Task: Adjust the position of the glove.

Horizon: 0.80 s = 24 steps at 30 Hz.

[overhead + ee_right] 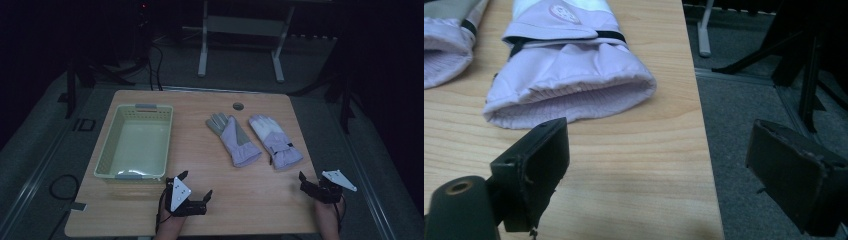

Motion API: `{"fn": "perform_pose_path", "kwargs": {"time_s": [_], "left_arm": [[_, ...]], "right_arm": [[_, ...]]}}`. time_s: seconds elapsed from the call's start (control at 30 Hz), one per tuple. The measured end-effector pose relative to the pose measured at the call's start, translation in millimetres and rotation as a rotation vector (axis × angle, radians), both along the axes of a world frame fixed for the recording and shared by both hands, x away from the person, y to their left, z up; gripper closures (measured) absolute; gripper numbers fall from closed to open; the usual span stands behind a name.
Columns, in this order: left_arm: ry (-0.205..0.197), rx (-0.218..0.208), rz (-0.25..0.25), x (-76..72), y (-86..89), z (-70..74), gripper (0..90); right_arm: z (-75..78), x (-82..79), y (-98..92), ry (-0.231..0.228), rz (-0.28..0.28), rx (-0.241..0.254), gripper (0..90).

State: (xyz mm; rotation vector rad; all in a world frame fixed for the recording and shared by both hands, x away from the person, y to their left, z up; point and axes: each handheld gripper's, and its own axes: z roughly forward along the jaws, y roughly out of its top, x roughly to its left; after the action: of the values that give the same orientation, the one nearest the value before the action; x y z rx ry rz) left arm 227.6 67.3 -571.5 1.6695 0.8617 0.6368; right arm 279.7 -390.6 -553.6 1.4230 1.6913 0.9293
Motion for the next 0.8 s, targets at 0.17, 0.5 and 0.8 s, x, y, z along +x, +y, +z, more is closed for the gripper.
{"fn": "perform_pose_path", "kwargs": {"time_s": [0.17, 0.5, 0.8], "left_arm": [[-0.006, 0.012, 0.009, -0.9, -1.2, 0.1, 0.0], [0.006, 0.022, 0.025, -0.1, -2.4, 0.4, 0.0], [0.007, 0.022, 0.032, -0.2, -2.2, 0.4, 0.0]], "right_arm": [[0.0, 0.1, -0.2, 0.011, -0.01, -0.002, 10.4], [5.2, 1.2, 0.3, 0.061, -0.012, -0.002, 10.4], [36.5, 1.6, -6.6, 0.07, -0.044, -0.022, 10.4]]}}
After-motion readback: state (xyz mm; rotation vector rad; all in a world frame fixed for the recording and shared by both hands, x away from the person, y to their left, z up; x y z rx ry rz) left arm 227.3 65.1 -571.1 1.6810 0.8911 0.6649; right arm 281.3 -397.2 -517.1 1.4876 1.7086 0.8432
